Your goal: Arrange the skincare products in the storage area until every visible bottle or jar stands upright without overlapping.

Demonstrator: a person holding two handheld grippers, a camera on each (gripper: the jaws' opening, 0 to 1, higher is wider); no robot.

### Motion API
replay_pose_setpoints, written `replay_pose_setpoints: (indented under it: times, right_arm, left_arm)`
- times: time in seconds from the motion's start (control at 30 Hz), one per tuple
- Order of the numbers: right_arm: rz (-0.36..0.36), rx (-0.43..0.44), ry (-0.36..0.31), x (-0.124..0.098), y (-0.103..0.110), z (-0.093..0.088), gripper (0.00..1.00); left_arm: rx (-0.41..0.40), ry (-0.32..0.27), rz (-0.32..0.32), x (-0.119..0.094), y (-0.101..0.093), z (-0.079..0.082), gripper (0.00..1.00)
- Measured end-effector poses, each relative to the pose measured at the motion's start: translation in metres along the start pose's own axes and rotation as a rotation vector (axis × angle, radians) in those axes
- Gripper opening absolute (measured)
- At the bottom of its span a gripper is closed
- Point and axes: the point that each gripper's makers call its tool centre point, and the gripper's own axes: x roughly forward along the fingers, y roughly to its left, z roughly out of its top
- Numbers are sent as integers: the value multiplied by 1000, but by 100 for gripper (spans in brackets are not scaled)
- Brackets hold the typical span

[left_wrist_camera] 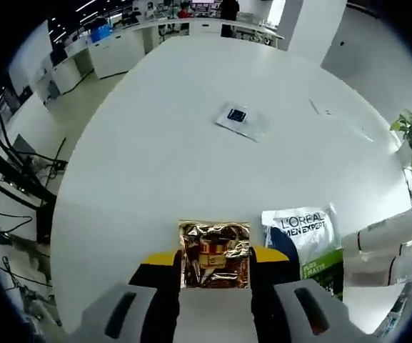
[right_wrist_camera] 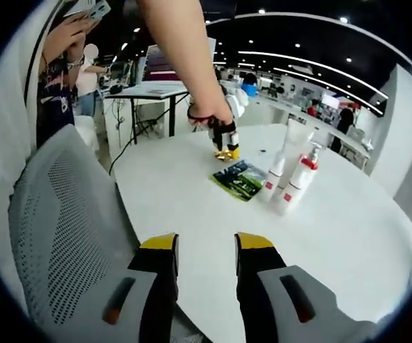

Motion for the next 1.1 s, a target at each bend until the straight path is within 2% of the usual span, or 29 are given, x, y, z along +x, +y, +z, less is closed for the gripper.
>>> replay_pose_setpoints:
  times: [0.07,0.3,0.73,0.8,0.83,1.0,1.1]
  right_arm:
    - [-2,-1,3,0,0,0,29]
    - [-5,-7,11,1,-1,-2,29]
    - [4,-30,13,2,2,-2,29]
    - [4,-34,12,2,3,-2,29]
    - [4,-35,12,2,3,-2,29]
    - [5,-38,13,2,3,-2,29]
    - [6,-38,14,2,3,-3,29]
  left_arm:
    - [-22,-1,-9,1,-1,0,39]
    - [-16,6,1,3,-3,-2,39]
    - [20,2,17,5,-3,-3,42]
    - [11,3,18,5,-3,-4,44]
    - [-2,-2,-2,5,-6,-3,46]
    - [6,-1,9,3,-2,-5,51]
    - [-7,-20,10,-1,1,0,54]
